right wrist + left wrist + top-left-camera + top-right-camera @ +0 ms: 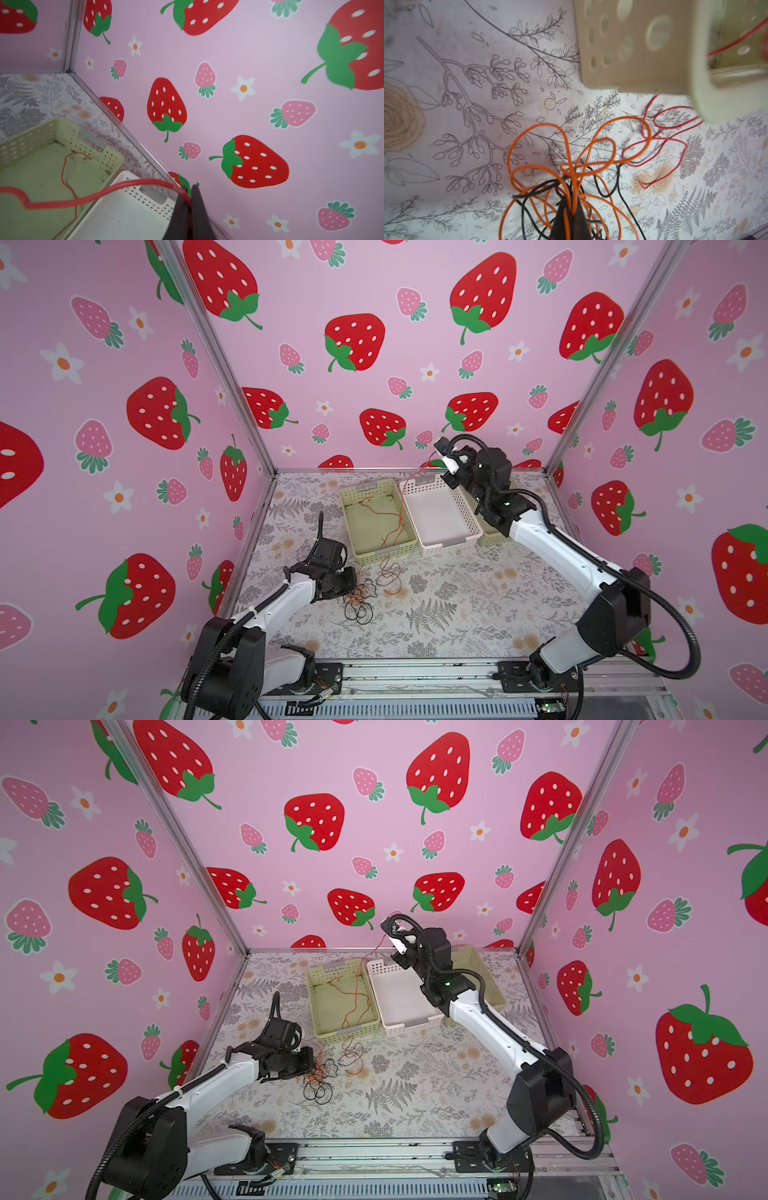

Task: Untangle the cables

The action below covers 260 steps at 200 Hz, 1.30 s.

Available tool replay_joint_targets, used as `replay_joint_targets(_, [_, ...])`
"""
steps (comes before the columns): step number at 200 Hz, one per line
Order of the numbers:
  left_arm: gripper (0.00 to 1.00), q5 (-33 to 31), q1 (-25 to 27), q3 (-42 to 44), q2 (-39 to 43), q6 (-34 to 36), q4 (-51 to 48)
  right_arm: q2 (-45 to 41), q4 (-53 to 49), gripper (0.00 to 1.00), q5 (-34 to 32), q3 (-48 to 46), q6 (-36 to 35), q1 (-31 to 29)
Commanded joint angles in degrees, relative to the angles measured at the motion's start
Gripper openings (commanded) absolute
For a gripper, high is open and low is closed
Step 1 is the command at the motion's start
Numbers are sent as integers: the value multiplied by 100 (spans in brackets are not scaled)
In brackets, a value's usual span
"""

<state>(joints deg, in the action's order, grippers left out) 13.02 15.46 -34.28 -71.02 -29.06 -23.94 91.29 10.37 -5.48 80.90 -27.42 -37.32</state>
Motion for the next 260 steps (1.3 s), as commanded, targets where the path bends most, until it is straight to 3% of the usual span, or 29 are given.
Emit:
replay_joint_targets(1, [0,43,36,1,-3,-94,-5,211,500,0,-316,-100,-298,-202])
replay_joint_targets(40, [0,26,61,-17,-43,-113,-13,891,554,0,-827,179,-709,-498])
replay_joint_targets(84, [0,25,71,-17,-133,-125,34,1659,371,0,-638,552,-1247,-800])
replay_joint_targets(168, [0,78,141,-26,-377,-120,170,3209,-295,0,266,1599,-445,-1084])
replay_joint_targets(215, [0,74,242,-26,-453,-166,219,4153,-806,0,381,2450,-268,-1083])
replay_joint_targets(260, [0,52,273,-4,-452,-181,238,4483,-930,0,331,2669,-311,-1093])
